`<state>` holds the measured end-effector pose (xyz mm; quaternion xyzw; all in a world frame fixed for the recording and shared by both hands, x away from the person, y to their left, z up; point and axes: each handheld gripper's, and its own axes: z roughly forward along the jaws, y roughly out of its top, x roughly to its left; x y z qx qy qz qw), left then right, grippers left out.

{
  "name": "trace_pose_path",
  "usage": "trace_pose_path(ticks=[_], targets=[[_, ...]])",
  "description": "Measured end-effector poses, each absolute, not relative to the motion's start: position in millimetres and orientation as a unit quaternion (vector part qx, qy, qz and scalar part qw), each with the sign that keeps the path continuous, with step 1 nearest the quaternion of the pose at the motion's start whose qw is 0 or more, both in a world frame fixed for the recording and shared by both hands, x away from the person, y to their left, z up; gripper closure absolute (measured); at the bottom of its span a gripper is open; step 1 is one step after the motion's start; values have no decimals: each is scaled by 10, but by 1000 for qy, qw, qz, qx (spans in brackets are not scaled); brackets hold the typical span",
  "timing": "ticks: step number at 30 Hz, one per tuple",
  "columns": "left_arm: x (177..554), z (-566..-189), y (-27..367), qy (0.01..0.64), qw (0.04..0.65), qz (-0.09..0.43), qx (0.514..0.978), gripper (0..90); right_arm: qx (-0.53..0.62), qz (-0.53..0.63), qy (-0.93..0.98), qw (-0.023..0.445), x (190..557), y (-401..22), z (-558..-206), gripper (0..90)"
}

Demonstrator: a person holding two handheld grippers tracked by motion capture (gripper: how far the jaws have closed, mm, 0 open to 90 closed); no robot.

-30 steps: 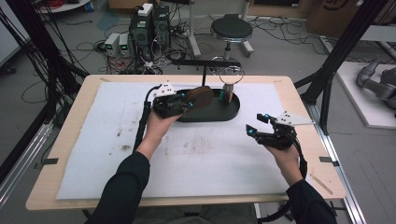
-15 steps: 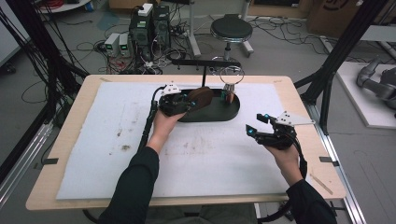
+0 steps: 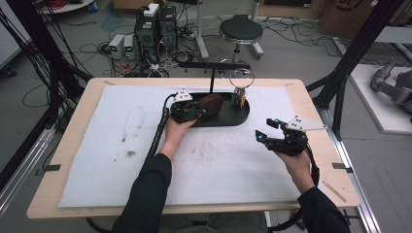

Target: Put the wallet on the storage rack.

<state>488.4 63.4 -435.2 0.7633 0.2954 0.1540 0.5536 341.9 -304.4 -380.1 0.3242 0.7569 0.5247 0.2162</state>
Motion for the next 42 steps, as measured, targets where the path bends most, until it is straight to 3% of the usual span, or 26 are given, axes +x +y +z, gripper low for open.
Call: trace_pose_path(ticks=[24, 31, 38, 42], targets=[[4896, -4448, 555, 292, 528, 170, 779, 641, 331, 527, 751, 221, 3395, -3113, -3804, 322], [4886, -4434, 564, 296, 499, 188, 792, 545, 330, 526, 752, 221, 3400, -3111, -3808, 322], [4866, -4362, 592, 295, 501, 198, 789, 522, 329, 524, 753, 223, 3396, -3102, -3807, 322], [4843, -4296, 621, 303, 495, 206, 788, 442, 328, 524, 753, 223, 3398, -3102, -3807, 322]])
